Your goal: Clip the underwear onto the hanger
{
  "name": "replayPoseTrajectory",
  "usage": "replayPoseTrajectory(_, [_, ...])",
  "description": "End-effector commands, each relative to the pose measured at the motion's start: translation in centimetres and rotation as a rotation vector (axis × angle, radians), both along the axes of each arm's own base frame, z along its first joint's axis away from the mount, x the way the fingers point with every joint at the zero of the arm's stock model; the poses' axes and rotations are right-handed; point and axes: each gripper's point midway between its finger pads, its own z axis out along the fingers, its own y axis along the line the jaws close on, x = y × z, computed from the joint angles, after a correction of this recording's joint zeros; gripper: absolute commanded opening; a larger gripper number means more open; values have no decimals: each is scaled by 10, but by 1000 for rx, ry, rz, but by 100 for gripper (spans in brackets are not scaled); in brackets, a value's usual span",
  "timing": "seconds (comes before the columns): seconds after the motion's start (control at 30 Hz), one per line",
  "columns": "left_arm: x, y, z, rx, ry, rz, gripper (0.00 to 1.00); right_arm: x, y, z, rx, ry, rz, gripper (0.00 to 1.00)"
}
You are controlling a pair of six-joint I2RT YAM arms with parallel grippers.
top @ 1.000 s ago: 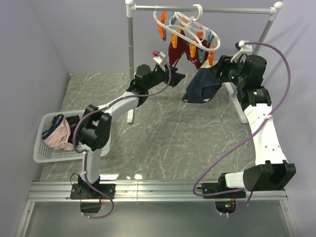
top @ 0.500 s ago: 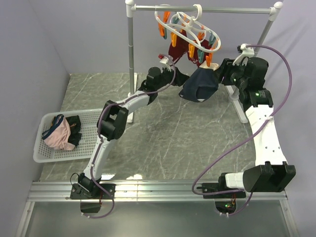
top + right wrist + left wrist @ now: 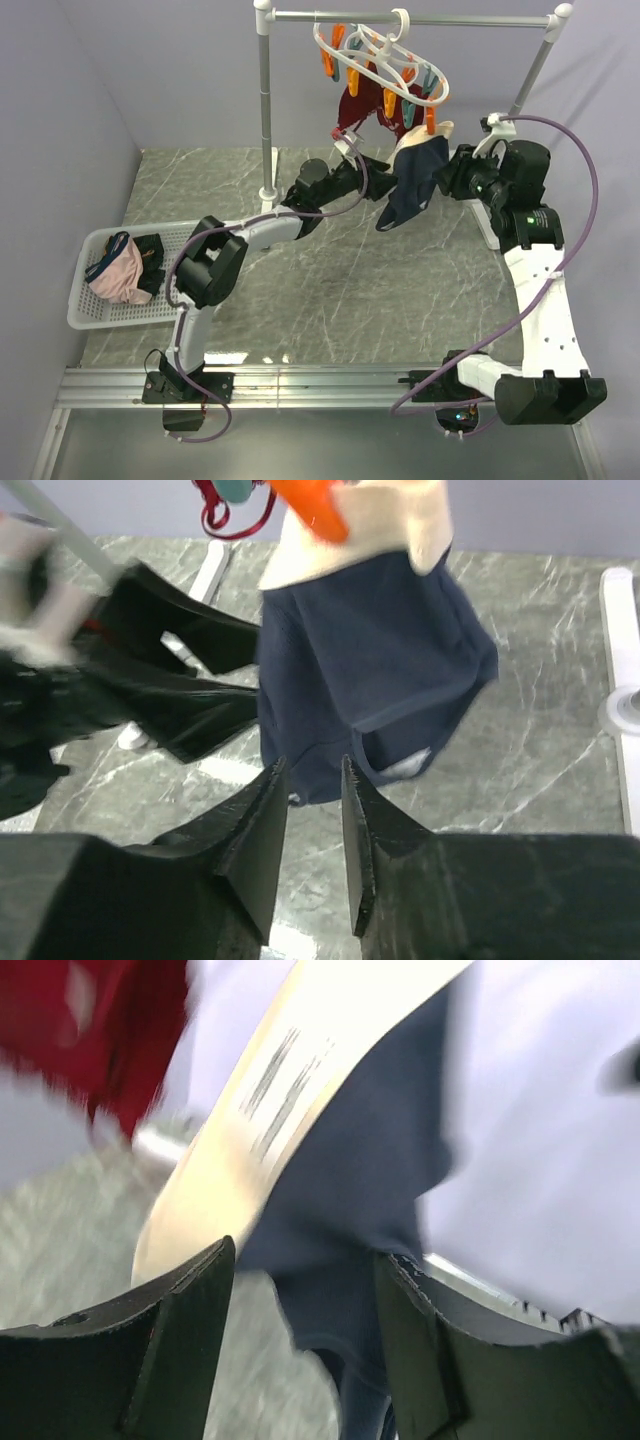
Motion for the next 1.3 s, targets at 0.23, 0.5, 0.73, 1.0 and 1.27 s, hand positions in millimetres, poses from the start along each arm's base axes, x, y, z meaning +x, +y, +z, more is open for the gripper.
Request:
replayPoseTrajectory(0.23, [-30, -12, 76, -95, -228, -44, 63, 18, 35, -34, 81, 92, 62, 54])
replayPoseTrajectory(0.5, [-30, -22, 71, -85, -235, -61, 60, 46, 48, -37, 147, 100, 89, 43])
replayPoseTrajectory(0.73, [-32, -23, 74, -78, -246, -58, 60, 52, 47, -39, 113, 84, 101, 4])
replayPoseTrajectory(1.0, [-8, 9, 64, -89, -97, -4, 72, 43, 41, -12, 84, -12, 130, 0])
replayPoseTrajectory(1.27, [0, 57, 35, -77, -11, -108, 87, 21, 46, -3, 43, -35, 233, 0])
